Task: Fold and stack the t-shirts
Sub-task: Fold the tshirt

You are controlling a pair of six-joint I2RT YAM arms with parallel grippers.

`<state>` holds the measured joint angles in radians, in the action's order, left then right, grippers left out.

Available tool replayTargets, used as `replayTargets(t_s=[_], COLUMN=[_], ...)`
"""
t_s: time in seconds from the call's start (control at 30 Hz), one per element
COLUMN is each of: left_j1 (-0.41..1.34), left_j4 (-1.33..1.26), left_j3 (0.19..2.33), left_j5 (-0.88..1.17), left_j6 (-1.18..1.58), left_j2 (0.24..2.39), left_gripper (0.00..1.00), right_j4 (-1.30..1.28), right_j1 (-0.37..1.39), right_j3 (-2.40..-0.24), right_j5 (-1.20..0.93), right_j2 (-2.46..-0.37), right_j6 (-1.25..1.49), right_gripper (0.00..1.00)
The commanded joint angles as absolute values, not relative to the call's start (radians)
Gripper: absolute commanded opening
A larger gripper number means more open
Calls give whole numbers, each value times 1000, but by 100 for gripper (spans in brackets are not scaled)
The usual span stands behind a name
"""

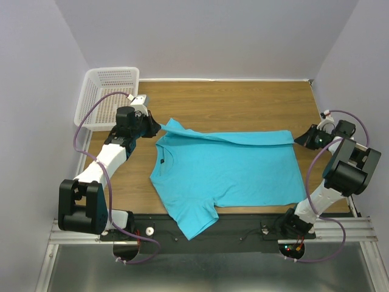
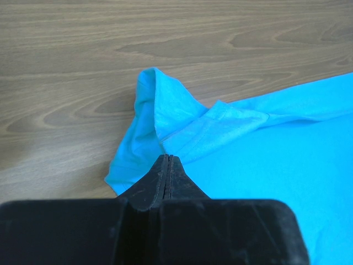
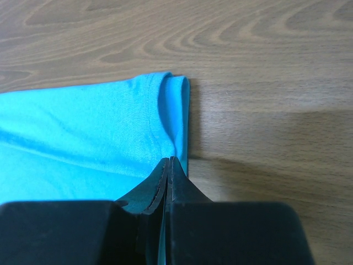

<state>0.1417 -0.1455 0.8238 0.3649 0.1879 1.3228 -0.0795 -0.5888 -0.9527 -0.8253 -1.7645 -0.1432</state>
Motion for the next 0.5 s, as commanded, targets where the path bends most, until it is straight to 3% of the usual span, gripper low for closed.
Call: replayTargets(t_s=[0.0,0.47], left_j1=[135,137], left_j4=[-160,-150], left_j3=[811,816], left_j5=[370,413], left_j6=[169,166], left_j2=[1301,1325], left_gripper=[0,0], right_j4=[-86,-100], right_j1=[-600,-601], right_j3=[-956,-966], right_j5=[-815,-827], right_j2=[-1781,-1792], right_j6=[-166,-167], right_gripper=[1,1])
